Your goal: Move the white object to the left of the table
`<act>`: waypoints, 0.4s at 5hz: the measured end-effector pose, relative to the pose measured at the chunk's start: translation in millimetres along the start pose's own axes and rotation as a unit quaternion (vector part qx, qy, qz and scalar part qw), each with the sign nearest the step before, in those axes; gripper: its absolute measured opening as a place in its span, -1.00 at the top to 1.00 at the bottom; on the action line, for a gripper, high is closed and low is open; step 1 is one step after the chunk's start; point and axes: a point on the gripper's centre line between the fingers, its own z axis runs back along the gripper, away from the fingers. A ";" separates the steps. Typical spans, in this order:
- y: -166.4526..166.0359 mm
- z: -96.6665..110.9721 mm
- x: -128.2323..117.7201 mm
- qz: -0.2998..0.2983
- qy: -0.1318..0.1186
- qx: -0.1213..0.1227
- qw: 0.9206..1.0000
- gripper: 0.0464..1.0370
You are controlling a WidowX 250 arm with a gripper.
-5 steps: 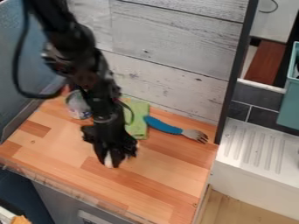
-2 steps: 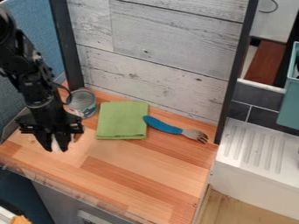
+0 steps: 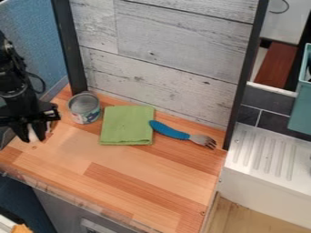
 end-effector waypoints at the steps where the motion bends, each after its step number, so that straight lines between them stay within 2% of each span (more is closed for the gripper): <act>1: 18.0 -9.6 17.8 0.033 0.009 0.028 0.999 0.44; 2: 34.6 -26.2 28.1 0.064 0.020 0.050 0.996 0.44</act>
